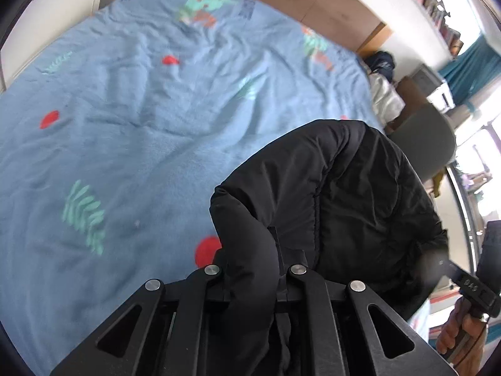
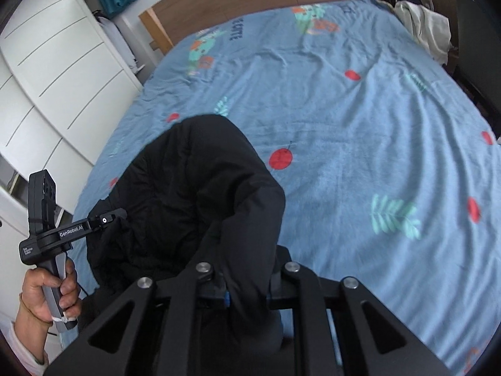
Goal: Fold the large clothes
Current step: 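Carry the held hem over the coat body toward the collar with both grippers, then lower the hem onto the coat and open both grippers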
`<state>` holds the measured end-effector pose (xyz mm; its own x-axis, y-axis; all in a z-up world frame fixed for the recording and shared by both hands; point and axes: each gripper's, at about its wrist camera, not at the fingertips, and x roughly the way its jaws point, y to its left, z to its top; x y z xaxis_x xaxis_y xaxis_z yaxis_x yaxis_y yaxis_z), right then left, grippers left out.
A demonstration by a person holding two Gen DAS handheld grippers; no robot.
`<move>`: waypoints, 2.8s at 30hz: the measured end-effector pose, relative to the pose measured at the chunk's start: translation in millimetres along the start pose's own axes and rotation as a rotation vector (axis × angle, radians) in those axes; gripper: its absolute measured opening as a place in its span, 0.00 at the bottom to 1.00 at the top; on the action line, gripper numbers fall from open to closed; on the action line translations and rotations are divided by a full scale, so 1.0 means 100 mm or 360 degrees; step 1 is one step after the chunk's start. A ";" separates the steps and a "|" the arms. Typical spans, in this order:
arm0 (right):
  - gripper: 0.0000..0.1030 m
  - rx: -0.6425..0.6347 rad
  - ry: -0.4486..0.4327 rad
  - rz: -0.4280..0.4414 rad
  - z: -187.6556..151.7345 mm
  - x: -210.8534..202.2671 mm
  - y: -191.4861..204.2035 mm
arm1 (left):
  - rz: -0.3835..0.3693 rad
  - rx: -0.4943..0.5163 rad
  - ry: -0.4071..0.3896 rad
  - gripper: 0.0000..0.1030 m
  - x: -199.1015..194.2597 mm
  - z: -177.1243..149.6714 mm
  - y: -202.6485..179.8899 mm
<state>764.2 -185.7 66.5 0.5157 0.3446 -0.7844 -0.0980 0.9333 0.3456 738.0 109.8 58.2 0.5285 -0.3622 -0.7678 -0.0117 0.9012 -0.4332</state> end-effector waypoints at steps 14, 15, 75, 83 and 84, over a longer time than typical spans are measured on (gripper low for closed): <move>0.13 0.0011 -0.0082 0.0075 -1.18 -1.15 0.28 | -0.0056 0.0186 -0.0024 0.12 -0.92 -1.19 -0.10; 0.13 0.0000 -0.0094 0.0083 -1.30 -1.16 0.29 | -0.0056 0.0199 -0.0021 0.12 -0.90 -1.30 -0.07; 0.49 -0.0024 -0.0492 0.0122 -3.27 -1.84 -0.30 | -0.0163 0.0338 -0.0390 0.66 -1.84 -3.04 0.29; 0.64 -0.0216 -0.0539 0.0238 -2.82 -2.01 0.25 | -0.0227 0.0418 -0.0471 0.81 -1.93 -2.68 -0.27; 0.65 -0.0246 -0.0532 0.0253 -2.78 -1.99 0.33 | -0.0230 0.0435 -0.0466 0.81 -1.87 -2.64 -0.39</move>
<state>421.3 -195.4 91.0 0.7299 0.4579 -0.5075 -0.3127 0.8839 0.3478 415.1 79.8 94.0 0.7274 -0.4422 -0.5247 0.2849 0.8903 -0.3554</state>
